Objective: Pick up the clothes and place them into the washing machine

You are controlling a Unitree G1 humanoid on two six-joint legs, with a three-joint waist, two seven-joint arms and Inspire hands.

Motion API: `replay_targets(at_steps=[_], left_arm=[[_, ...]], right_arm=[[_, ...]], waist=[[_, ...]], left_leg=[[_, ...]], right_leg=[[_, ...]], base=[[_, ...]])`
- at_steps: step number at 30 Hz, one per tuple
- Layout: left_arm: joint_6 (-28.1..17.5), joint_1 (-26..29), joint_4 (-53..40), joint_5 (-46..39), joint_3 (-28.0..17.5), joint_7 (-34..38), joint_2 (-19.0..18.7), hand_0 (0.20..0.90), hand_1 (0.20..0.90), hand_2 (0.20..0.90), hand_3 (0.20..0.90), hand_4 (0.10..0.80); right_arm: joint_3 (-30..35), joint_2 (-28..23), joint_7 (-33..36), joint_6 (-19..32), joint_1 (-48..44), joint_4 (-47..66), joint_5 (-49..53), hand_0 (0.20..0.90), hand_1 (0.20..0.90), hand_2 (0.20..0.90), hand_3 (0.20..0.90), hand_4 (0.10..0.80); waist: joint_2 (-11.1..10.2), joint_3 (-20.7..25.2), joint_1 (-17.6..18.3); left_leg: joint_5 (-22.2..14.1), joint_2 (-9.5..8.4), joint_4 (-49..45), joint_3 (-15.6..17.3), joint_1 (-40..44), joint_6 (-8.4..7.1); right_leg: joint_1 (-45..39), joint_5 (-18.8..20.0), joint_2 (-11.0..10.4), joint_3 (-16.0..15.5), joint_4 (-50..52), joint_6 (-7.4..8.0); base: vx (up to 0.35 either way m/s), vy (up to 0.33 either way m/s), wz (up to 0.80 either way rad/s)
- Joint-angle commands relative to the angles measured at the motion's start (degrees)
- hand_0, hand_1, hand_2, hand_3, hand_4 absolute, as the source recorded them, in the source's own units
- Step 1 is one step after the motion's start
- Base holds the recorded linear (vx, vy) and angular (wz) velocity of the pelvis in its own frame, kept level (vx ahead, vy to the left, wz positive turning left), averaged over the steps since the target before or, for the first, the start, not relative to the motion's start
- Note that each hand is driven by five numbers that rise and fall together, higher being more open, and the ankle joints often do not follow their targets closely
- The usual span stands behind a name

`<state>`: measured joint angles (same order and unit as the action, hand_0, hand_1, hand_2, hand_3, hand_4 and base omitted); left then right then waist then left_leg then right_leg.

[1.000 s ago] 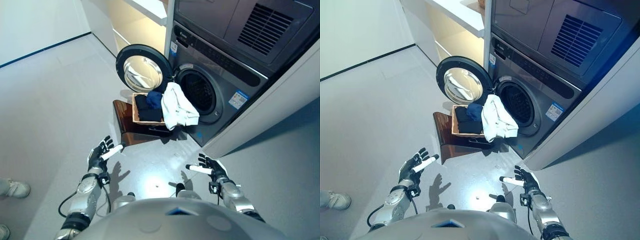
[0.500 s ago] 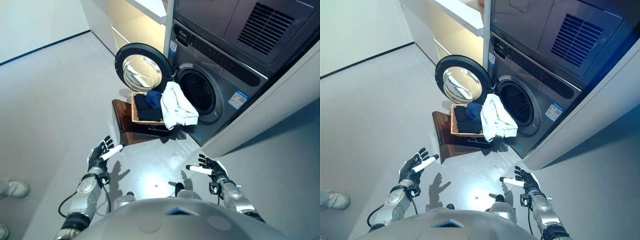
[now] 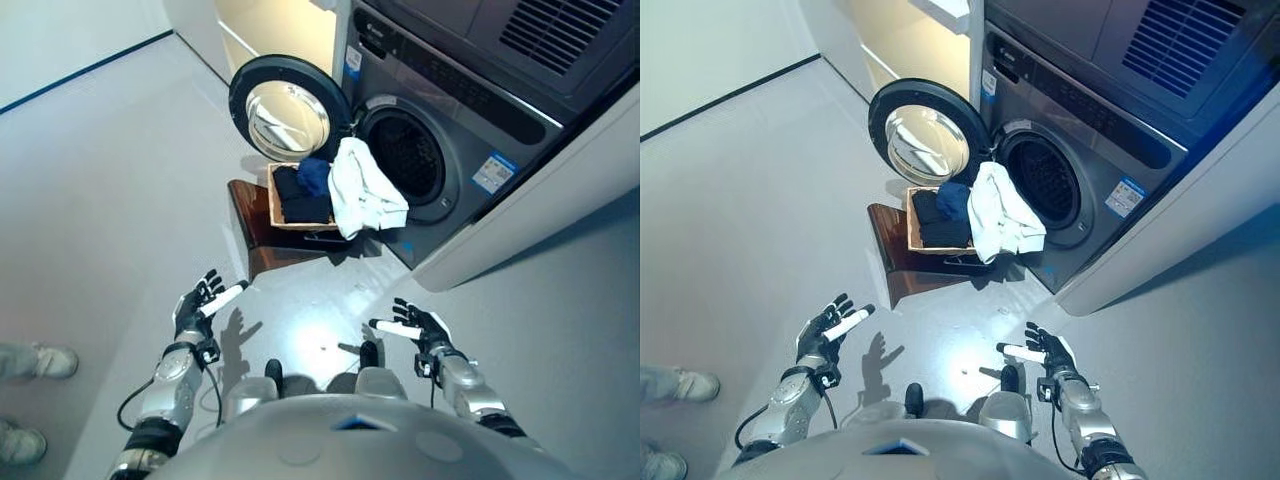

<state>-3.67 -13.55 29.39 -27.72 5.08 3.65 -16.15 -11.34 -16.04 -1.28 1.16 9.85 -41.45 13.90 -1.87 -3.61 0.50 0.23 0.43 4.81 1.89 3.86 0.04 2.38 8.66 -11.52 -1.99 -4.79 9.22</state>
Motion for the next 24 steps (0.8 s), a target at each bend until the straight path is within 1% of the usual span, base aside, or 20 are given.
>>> replay_targets(at_steps=[1, 3, 4, 6, 7, 8, 9, 10, 11, 12, 13, 15, 16, 17, 18, 19, 20, 22, 23, 24], left_arm=[[-4.08, 3.21, -3.64, 0.31, -2.19, -0.68, -2.05, 0.900, 0.900, 0.900, 0.900, 0.800], [-3.82, 2.82, -4.28, 0.34, -2.69, -0.71, -2.27, 0.900, 0.900, 0.900, 0.900, 0.800], [-3.49, 2.70, -4.58, 0.63, -2.71, -0.87, -2.39, 0.900, 0.900, 0.900, 0.900, 0.800], [-2.96, 2.41, -4.99, 1.54, -2.74, -1.39, -2.93, 0.900, 0.900, 0.900, 0.900, 0.800], [-2.78, 2.46, -5.01, 1.85, -2.74, -1.39, -3.19, 0.900, 0.900, 0.900, 0.900, 0.800], [-2.67, 2.59, -4.91, 2.04, -2.73, -1.36, -3.35, 0.900, 0.900, 0.900, 0.900, 0.800], [-2.51, 2.73, -4.94, 1.92, -2.73, -1.39, -3.45, 0.900, 0.900, 0.900, 0.900, 0.800], [-2.31, 2.78, -5.15, 1.60, -2.90, -1.51, -3.46, 0.900, 0.900, 0.900, 0.900, 0.800], [-2.30, 2.78, -5.16, 1.60, -2.90, -1.51, -3.45, 0.900, 0.900, 0.900, 0.900, 0.800], [-2.21, 2.81, -4.83, 1.46, -3.26, -1.74, -3.52, 0.900, 0.900, 0.900, 0.900, 0.800], [-2.34, 3.02, -4.40, 1.15, -3.15, -1.88, -3.56, 0.900, 0.900, 0.900, 0.900, 0.800], [-2.45, 3.06, -4.07, 0.66, -3.10, -1.92, -3.52, 0.900, 0.900, 0.900, 0.900, 0.800], [-2.46, 3.06, -4.06, 0.66, -3.09, -1.92, -3.51, 0.900, 0.900, 0.900, 0.900, 0.800], [-2.54, 2.92, -4.03, 0.51, -3.24, -1.80, -3.37, 0.900, 0.900, 0.900, 0.900, 0.800], [-2.53, 2.90, -4.04, 0.51, -3.24, -1.81, -3.36, 0.900, 0.900, 0.900, 0.900, 0.800], [-2.76, 2.99, -3.68, 0.52, -3.63, -1.68, -3.20, 0.900, 0.900, 0.900, 0.900, 0.800], [-2.76, 2.97, -3.69, 0.53, -3.62, -1.68, -3.18, 0.900, 0.900, 0.900, 0.900, 0.800], [-2.92, 2.82, -3.46, 0.49, -3.84, -1.80, -2.96, 0.900, 0.900, 0.900, 0.900, 0.800], [-3.02, 2.76, -3.37, 0.42, -4.01, -1.82, -2.76, 0.900, 0.900, 0.900, 0.900, 0.800], [-3.02, 2.74, -3.38, 0.42, -4.01, -1.82, -2.75, 0.900, 0.900, 0.900, 0.900, 0.800]], right_arm=[[1.36, -2.38, 0.47, 2.87, -3.19, 4.59, 0.74, 0.900, 0.900, 0.900, 0.900, 0.800], [1.84, -2.33, 0.56, 2.74, -3.27, 4.40, 0.72, 0.900, 0.900, 0.900, 0.900, 0.800], [2.07, -2.23, 0.65, 2.72, -3.35, 4.61, 0.72, 0.900, 0.900, 0.900, 0.900, 0.800], [2.23, -2.13, 0.60, 2.69, -3.22, 5.16, 0.78, 0.900, 0.900, 0.900, 0.900, 0.800], [2.14, -2.14, 0.55, 2.68, -3.20, 5.43, 0.78, 0.900, 0.900, 0.900, 0.900, 0.800], [1.92, -2.12, 0.64, 2.71, -3.25, 5.74, 0.76, 0.900, 0.900, 0.900, 0.900, 0.800], [1.75, -2.02, 0.67, 2.68, -3.21, 5.98, 0.68, 0.900, 0.900, 0.900, 0.900, 0.800], [1.73, -1.96, 0.59, 2.55, -3.00, 6.42, 0.49, 0.900, 0.900, 0.900, 0.900, 0.800], [1.73, -1.97, 0.59, 2.53, -2.99, 6.45, 0.49, 0.900, 0.900, 0.900, 0.900, 0.800], [1.94, -1.92, 0.66, 2.37, -2.72, 6.46, 0.63, 0.900, 0.900, 0.900, 0.900, 0.800], [2.20, -1.92, 0.62, 2.43, -2.76, 6.04, 0.97, 0.900, 0.900, 0.900, 0.900, 0.800], [2.40, -1.99, 0.70, 2.40, -2.90, 6.21, 1.37, 0.900, 0.900, 0.900, 0.900, 0.800], [2.40, -2.00, 0.70, 2.39, -2.89, 6.22, 1.37, 0.900, 0.900, 0.900, 0.900, 0.800], [2.58, -1.80, 0.79, 2.36, -3.03, 6.02, 1.68, 0.900, 0.900, 0.900, 0.900, 0.800], [2.57, -1.81, 0.79, 2.36, -3.02, 6.02, 1.68, 0.900, 0.900, 0.900, 0.900, 0.800], [2.79, -1.77, 0.82, 2.23, -3.01, 6.03, 1.62, 0.900, 0.900, 0.900, 0.900, 0.800], [2.79, -1.79, 0.82, 2.23, -2.99, 6.04, 1.61, 0.900, 0.900, 0.900, 0.900, 0.800], [2.77, -1.76, 0.77, 2.02, -2.77, 6.16, 1.36, 0.900, 0.900, 0.900, 0.900, 0.800], [2.84, -1.77, 0.57, 1.98, -2.57, 5.97, 1.18, 0.900, 0.900, 0.900, 0.900, 0.800], [2.84, -1.78, 0.57, 1.98, -2.56, 5.97, 1.18, 0.900, 0.900, 0.900, 0.900, 0.800]], waist=[[0.10, 0.32, -0.97], [0.46, 0.11, -1.14], [0.74, -0.18, -1.18], [1.43, -1.52, -0.52], [1.87, -2.42, -0.21], [2.39, -3.22, 0.04], [3.05, -3.68, 0.28], [3.27, -3.94, 0.48], [3.25, -3.96, 0.52], [3.26, -3.84, 0.85], [3.37, -3.74, 1.17], [3.09, -3.85, 1.71], [3.21, -3.93, 1.75], [2.40, -4.20, 2.58], [2.52, -4.33, 2.59], [1.85, -4.53, 3.19], [2.00, -4.61, 3.16], [1.53, -4.60, 3.57], [1.04, -4.12, 3.74], [1.11, -4.13, 3.78]], left_leg=[[-0.73, -1.74, -1.85, 0.05, -2.34, 1.00], [-1.81, -2.56, -2.94, 0.22, -2.19, 1.90], [-2.33, -3.15, -3.43, 0.24, -1.90, 2.57], [-2.96, -4.26, -4.12, -0.35, -0.72, 4.06], [-3.03, -4.39, -4.26, -0.63, -0.11, 4.62], [-3.19, -4.57, -4.09, -0.64, 0.72, 5.25], [-3.34, -4.54, -3.88, -0.70, 1.52, 5.57], [-3.62, -4.51, -3.73, -0.79, 2.21, 5.68], [-3.62, -4.53, -3.71, -0.84, 2.26, 5.67], [-4.31, -4.68, -3.65, -0.73, 3.11, 5.55], [-4.84, -4.61, -3.60, -0.96, 3.51, 5.20], [-5.71, -4.72, -3.75, -1.27, 4.04, 4.54], [-5.79, -4.58, -3.75, -1.32, 4.16, 4.51], [-6.89, -4.79, -3.38, -2.29, 5.77, 3.56], [-6.95, -4.66, -3.33, -2.30, 5.98, 3.54], [-7.94, -4.21, -2.64, -2.97, 7.78, 2.72], [-8.01, -4.06, -2.59, -2.94, 7.95, 2.69], [-8.74, -3.42, -1.73, -3.78, 9.67, 1.86], [-9.54, -2.21, -1.16, -4.67, 11.34, 0.97], [-9.56, -2.13, -1.12, -4.70, 11.39, 0.95]], right_leg=[[-6.15, -8.86, 2.32, -2.09, 4.80, -0.35], [-4.93, -9.13, 1.15, -2.15, 8.95, 0.47], [-3.46, -9.23, 0.40, -1.92, 13.12, 0.62], [0.76, -5.88, -0.75, -0.85, 24.35, -0.79], [2.82, -3.61, -0.93, -1.13, 28.62, -1.64], [4.73, -2.54, -1.50, -1.78, 32.42, -2.37], [5.99, -2.48, -1.90, -2.86, 34.84, -3.06], [7.02, -2.87, -2.36, -3.81, 35.70, -3.39], [7.01, -2.95, -2.40, -3.85, 35.79, -3.40], [7.98, -2.84, -3.42, -5.23, 32.93, -2.89], [8.14, -2.84, -3.66, -5.70, 29.54, -2.53], [9.07, -1.80, -4.22, -5.64, 23.50, -1.30], [8.81, -1.75, -4.09, -5.78, 23.28, -1.31], [9.55, 0.74, -3.76, -3.65, 13.90, 0.65], [9.21, 0.85, -3.62, -3.76, 13.63, 0.64], [10.84, 3.86, -3.58, -1.72, 7.90, 2.20], [10.62, 3.91, -3.42, -1.79, 7.73, 2.19], [11.24, 5.75, -2.92, -0.95, 4.84, 3.15], [11.22, 6.53, -2.52, -0.88, 4.39, 3.34], [11.14, 6.51, -2.47, -0.97, 4.37, 3.32]], base=[[0.066, 0.159, -0.16], [0.049, 0.177, -0.21], [0.020, 0.197, -0.13], [-0.029, 0.228, -0.18], [-0.043, 0.223, -0.33], [-0.002, 0.204, -0.24], [0.049, 0.174, -0.23], [0.053, 0.098, -0.05], [0.134, 0.039, 0.11], [0.170, -0.015, 0.34], [0.221, -0.034, 0.39], [0.156, -0.061, 0.11], [0.244, -0.124, -0.04], [0.183, -0.093, -0.04], [0.371, -0.186, -0.12], [0.201, -0.093, -0.14], [0.309, -0.149, -0.06], [0.288, -0.173, 0.16], [0.284, -0.194, 0.36], [0.427, -0.333, 0.66]])
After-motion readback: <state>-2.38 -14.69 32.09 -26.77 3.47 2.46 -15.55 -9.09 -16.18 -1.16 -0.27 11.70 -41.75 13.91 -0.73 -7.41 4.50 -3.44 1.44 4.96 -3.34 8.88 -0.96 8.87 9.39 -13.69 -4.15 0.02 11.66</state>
